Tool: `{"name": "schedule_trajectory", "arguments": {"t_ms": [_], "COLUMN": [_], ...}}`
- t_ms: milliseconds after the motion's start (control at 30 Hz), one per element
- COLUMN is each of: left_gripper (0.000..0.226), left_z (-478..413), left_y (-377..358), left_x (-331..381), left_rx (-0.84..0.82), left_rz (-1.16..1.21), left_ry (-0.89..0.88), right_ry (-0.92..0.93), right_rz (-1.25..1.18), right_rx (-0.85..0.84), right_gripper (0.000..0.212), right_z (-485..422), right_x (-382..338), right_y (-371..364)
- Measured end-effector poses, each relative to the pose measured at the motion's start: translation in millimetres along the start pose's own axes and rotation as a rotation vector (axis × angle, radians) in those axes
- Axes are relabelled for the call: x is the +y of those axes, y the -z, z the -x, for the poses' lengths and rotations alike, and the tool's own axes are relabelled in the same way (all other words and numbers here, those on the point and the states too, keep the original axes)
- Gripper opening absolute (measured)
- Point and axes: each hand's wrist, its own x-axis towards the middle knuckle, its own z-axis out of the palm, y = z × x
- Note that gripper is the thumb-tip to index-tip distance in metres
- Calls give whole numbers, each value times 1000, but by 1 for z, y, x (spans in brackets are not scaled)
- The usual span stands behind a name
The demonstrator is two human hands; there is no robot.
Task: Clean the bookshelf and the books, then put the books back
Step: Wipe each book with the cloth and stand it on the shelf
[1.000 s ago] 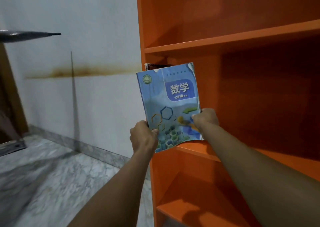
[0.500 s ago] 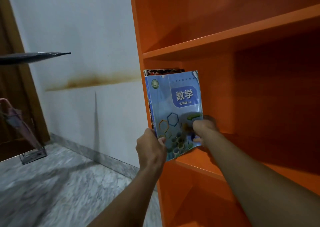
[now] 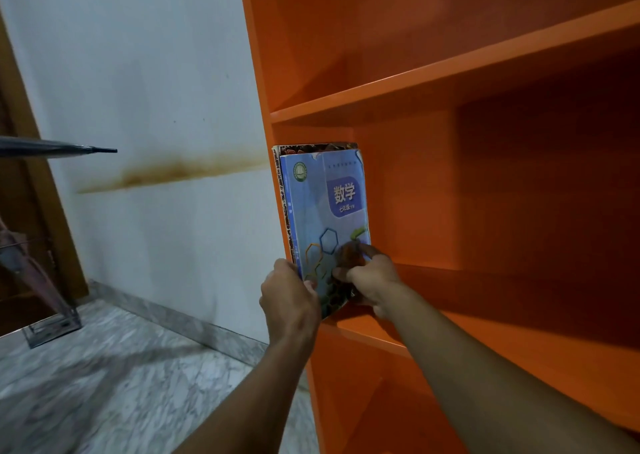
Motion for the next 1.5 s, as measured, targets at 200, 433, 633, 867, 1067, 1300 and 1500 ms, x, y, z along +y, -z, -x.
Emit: {"name": "schedule_trajectory", "arguments": {"t_ms": [200,433,633,867,1067,1300,1500], "left_gripper": [25,30,35,34,29,40,46], "left_z": [-7,-6,-4,2,11,46,102], "left_y": [6,3,3,15,44,72,70], "left_x": [-3,-11,-13,-12,-17,-52,-57], "left_rx": [-32,-32,-16,-26,-98,-378,-652], "left_rz": [-22,-17,12,21,-111,-352,-313], "left_ry": [64,47,37,75,-6,-315,-499], "right_ry": [31,37,32,20,78,137,169], "right_rz": [114,186,267,356,644,1045,1241], "right_rx": [-37,-30,-5,66,139,352,510], "right_gripper": [59,60,56,68,70,52,51], "right_z": [0,4,13,27,59,131,223], "right_x": [2,0,-5,-13,-15,-5,29], "right_y": [0,1,8,10,3,2,30]}}
